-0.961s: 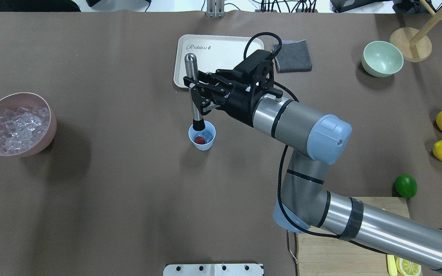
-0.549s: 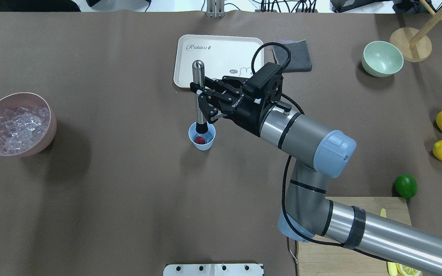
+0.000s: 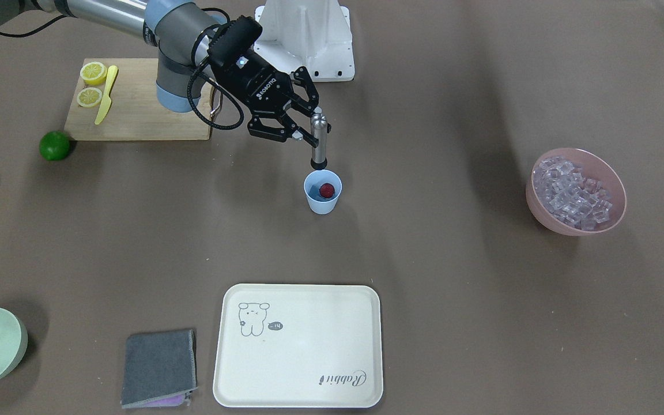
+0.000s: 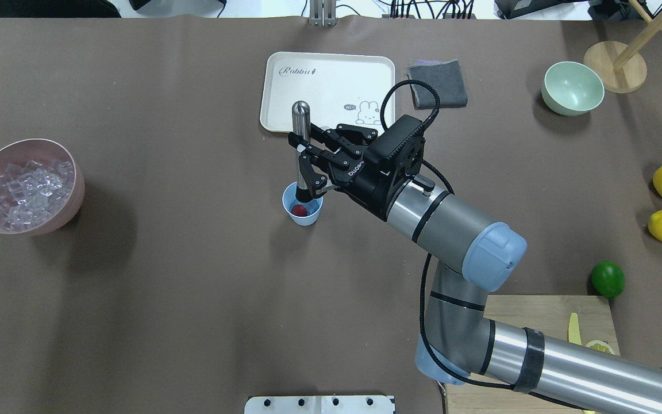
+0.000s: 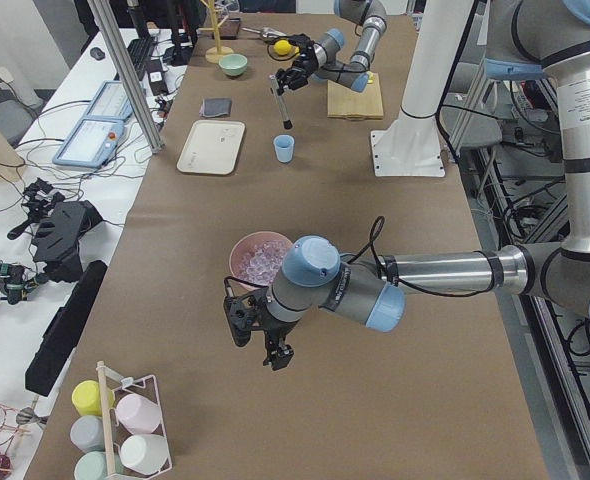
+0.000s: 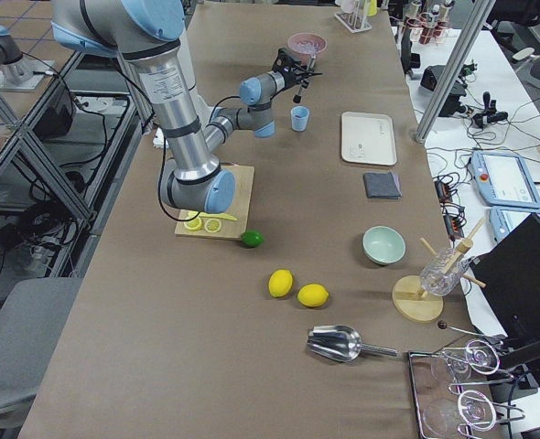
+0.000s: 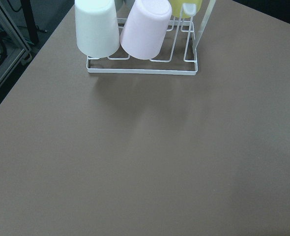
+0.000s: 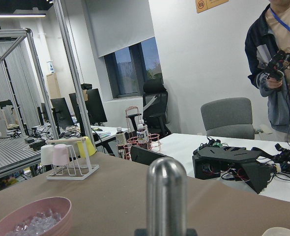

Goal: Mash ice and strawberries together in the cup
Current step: 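Press the pestle down into the cup contents with the right gripper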

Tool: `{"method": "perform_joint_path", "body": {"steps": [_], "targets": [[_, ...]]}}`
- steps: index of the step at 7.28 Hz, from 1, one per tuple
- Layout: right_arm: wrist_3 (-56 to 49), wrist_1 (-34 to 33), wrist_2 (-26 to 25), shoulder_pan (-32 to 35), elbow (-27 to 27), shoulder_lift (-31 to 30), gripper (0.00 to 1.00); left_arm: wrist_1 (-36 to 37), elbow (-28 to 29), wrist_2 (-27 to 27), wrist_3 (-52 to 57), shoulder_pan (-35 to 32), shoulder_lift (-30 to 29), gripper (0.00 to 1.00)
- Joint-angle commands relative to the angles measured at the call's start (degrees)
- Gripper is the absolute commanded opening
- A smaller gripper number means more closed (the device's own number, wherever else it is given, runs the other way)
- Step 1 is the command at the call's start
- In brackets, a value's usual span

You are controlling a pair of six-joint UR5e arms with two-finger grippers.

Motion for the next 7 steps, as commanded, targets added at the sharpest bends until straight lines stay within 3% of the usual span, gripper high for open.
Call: {"method": "perform_joint_path", "body": {"steps": [1, 7], "targets": [[-1.05, 0.25, -1.31, -0.41, -1.42, 0.80, 0.00, 0.03, 0.48, -0.01, 0.00, -0.06, 0.00, 0.98], [-1.05, 0.07, -4.47, -1.73, -4.94, 2.83, 0.00, 0.03, 0.75, -0.01, 0.00, -0.06, 0.00, 0.98]]}}
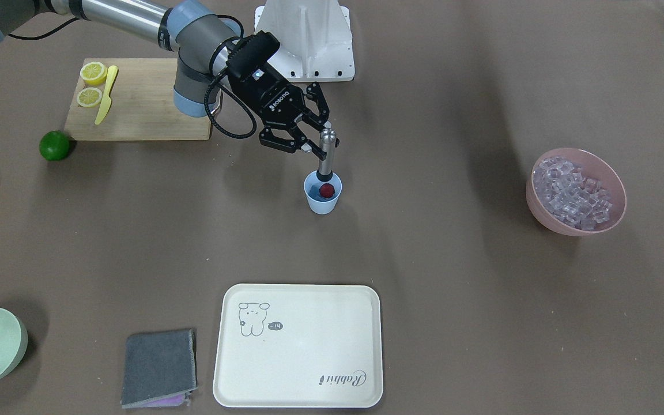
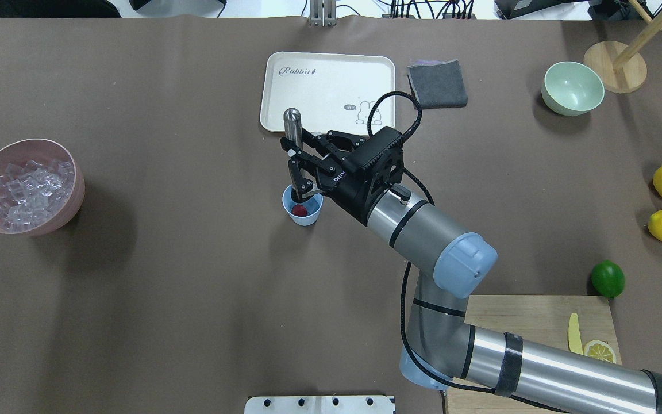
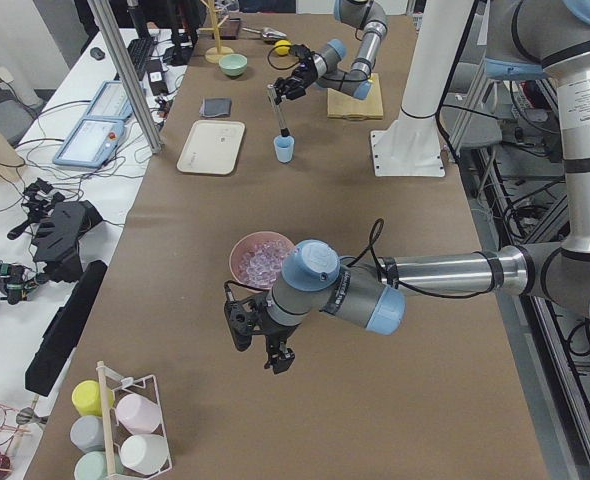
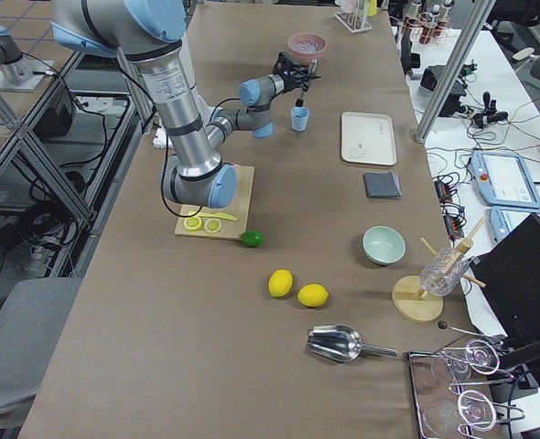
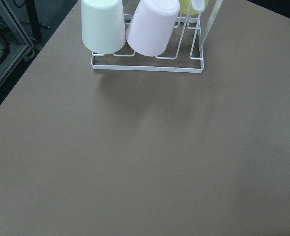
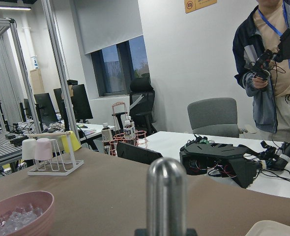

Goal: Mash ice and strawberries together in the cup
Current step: 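Press the pestle down into the cup contents with the right gripper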

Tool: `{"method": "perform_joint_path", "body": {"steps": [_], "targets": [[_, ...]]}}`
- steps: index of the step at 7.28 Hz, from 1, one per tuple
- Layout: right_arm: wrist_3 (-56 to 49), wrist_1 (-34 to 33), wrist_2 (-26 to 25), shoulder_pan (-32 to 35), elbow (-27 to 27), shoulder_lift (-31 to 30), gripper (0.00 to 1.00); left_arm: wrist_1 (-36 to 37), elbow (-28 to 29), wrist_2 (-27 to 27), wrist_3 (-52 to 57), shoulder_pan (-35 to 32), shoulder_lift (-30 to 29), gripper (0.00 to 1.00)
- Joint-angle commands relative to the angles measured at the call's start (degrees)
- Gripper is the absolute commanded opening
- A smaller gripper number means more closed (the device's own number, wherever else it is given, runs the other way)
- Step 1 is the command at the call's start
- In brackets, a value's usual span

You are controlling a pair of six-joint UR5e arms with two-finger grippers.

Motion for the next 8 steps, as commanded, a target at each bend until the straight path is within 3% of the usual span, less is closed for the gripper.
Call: {"method": "perform_joint_path", "body": {"steps": [1, 8], "targets": [[0.00, -0.04, -0.26, -0.08, -1.29, 0.15, 0.00, 0.06, 0.14, 0.00, 0.00, 0.00, 0.00, 0.98], [0.00, 0.14, -5.62, -4.03, -6.57, 0.76, 0.00, -0.20, 0.93, 0.00, 0.17, 0.00, -0.09, 0.98]]}}
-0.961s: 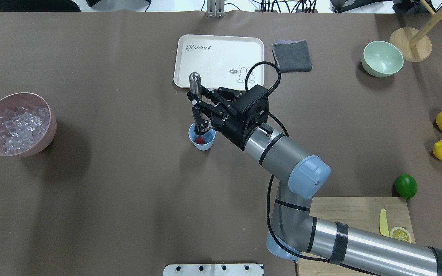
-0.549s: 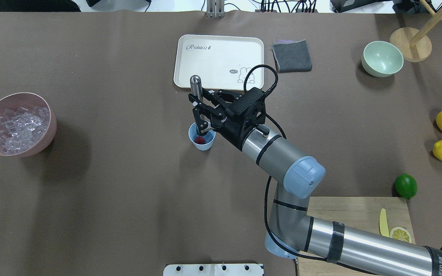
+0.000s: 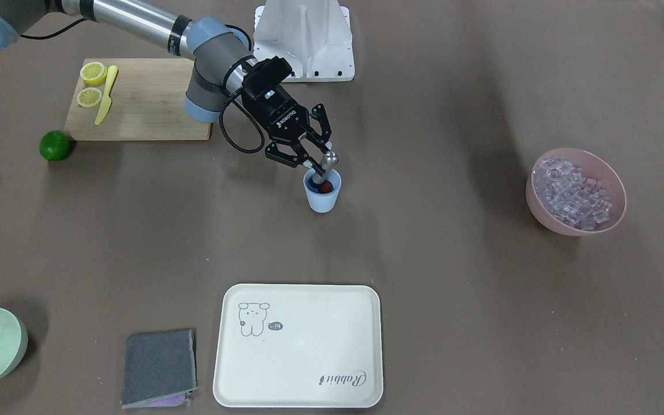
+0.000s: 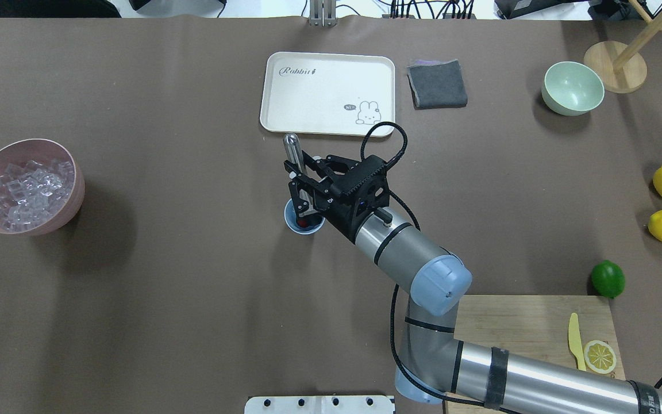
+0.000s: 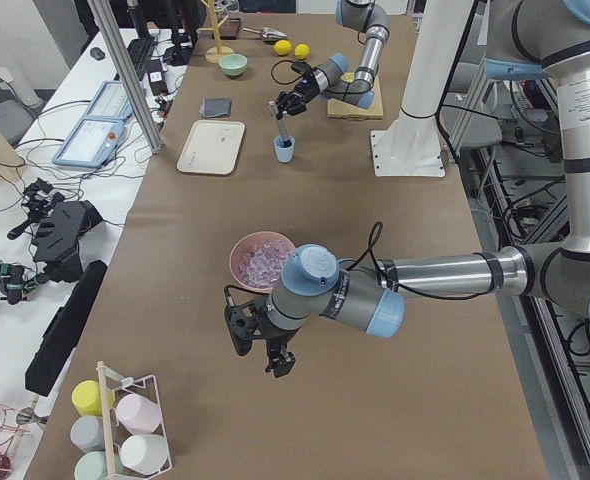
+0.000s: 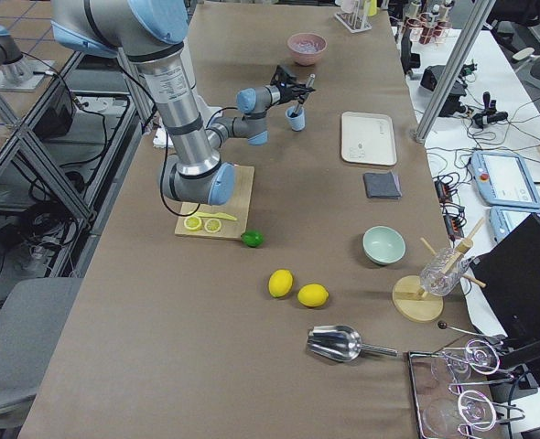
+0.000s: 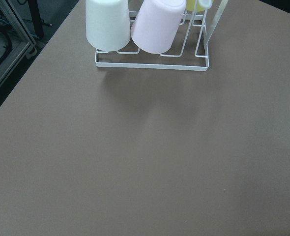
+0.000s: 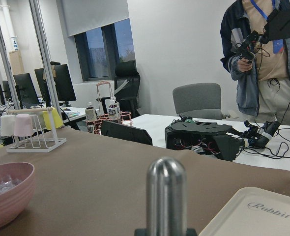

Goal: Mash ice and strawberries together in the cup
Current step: 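Press the pestle down into the cup contents with the right gripper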

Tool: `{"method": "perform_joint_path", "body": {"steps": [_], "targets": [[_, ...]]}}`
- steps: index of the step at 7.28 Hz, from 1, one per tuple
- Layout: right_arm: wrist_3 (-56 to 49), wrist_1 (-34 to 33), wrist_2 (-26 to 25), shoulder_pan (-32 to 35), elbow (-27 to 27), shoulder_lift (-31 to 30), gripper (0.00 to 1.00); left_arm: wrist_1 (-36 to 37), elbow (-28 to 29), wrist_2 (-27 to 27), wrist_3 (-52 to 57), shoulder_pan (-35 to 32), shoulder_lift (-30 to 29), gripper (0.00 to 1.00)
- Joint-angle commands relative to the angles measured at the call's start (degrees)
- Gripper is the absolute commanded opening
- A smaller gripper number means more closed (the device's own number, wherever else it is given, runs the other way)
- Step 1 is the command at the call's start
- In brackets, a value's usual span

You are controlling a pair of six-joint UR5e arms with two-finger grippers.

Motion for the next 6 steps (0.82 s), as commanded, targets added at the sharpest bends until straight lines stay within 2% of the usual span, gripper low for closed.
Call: {"method": "perform_joint_path", "body": {"steps": [1, 3, 6], "targets": [[0.00, -0.03, -0.83, -0.87, -0.39, 0.09, 0.00, -0.03, -0.08, 0.00, -0.06, 0.00, 0.00, 0.98], [0.00, -0.29, -0.48, -0.78, 5.02, 0.18, 0.00, -0.12, -0.17, 0.00, -0.15, 0.00, 0.00, 0.98], [-0.26, -0.47, -0.21, 1.23, 7.25, 0.26, 0.00, -0.03, -0.35, 0.00, -0.15, 0.00, 0.09, 0.98]]}}
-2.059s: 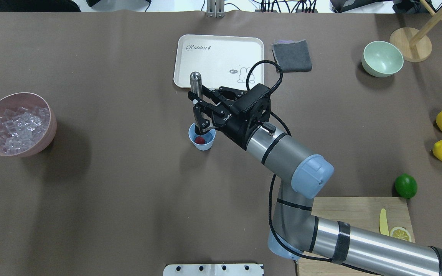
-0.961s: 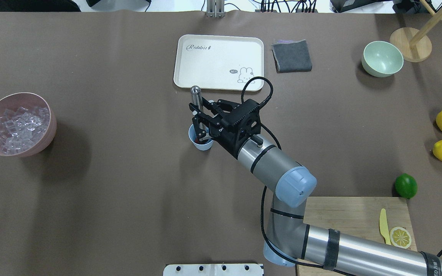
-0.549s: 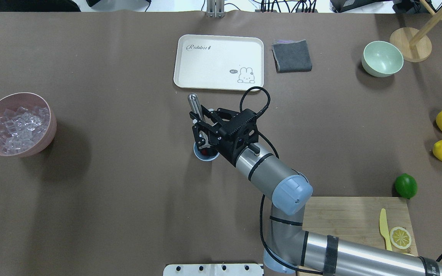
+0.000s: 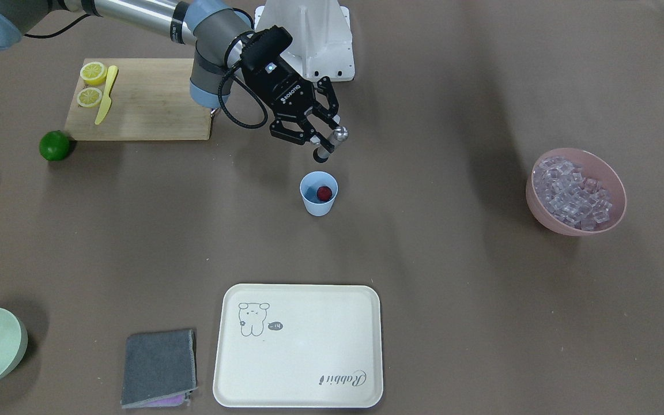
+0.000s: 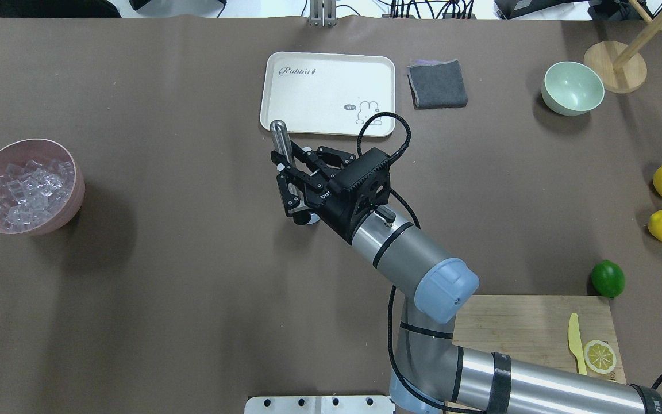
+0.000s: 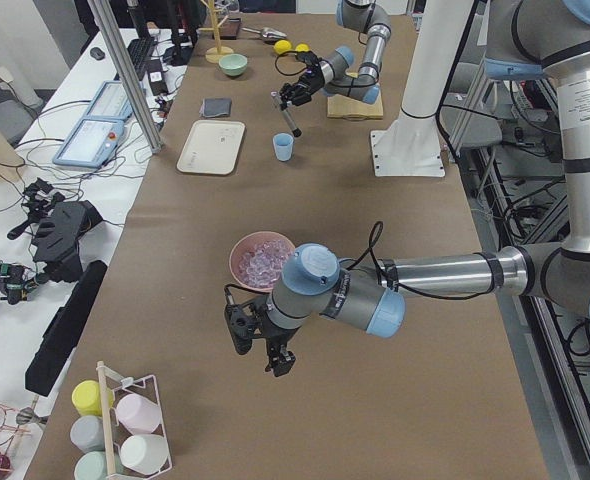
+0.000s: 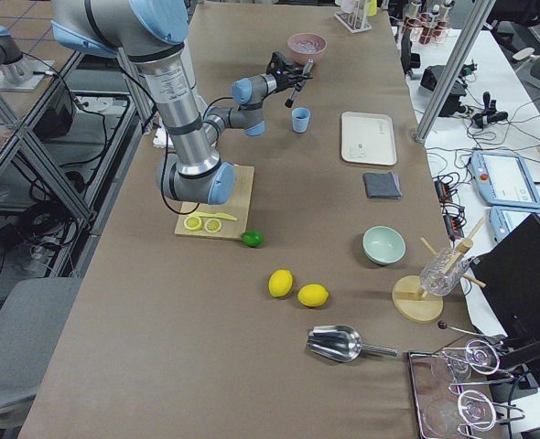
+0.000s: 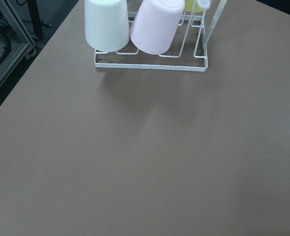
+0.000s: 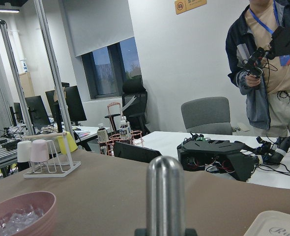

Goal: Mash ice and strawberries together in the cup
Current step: 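Press the pestle down into the cup contents with the right gripper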

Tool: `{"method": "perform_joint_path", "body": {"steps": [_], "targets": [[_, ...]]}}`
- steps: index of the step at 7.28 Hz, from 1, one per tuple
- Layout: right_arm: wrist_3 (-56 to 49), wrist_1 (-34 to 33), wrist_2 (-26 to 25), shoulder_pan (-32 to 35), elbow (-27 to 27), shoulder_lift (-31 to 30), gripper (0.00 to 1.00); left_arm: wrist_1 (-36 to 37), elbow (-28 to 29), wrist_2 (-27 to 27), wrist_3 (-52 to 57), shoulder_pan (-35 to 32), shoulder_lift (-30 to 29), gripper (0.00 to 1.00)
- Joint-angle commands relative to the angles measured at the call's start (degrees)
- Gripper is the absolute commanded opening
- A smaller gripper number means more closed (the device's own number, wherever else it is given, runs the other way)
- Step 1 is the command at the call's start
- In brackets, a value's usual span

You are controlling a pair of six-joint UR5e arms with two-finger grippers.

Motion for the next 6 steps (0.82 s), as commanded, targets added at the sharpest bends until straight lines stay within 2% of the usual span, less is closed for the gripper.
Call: {"method": "perform_joint_path", "body": {"steps": [1, 2, 6], "targets": [[-0.16, -0.18, 0.17, 1.43, 0.53, 0.71, 0.00, -0.37, -0.18, -0.05, -2.09, 0.00, 0.01, 0.98], [-0.16, -0.44, 0.00, 1.52, 0.00, 1.76, 0.00, -0.55, -0.44, -0.05, -3.16, 0.00, -0.08, 0.98], [-0.08, -0.26, 0.17, 4.77, -8.51, 7.91, 0.00, -0.55, 0.00, 0.04, -3.08, 0.09, -0.34, 0.98]]}}
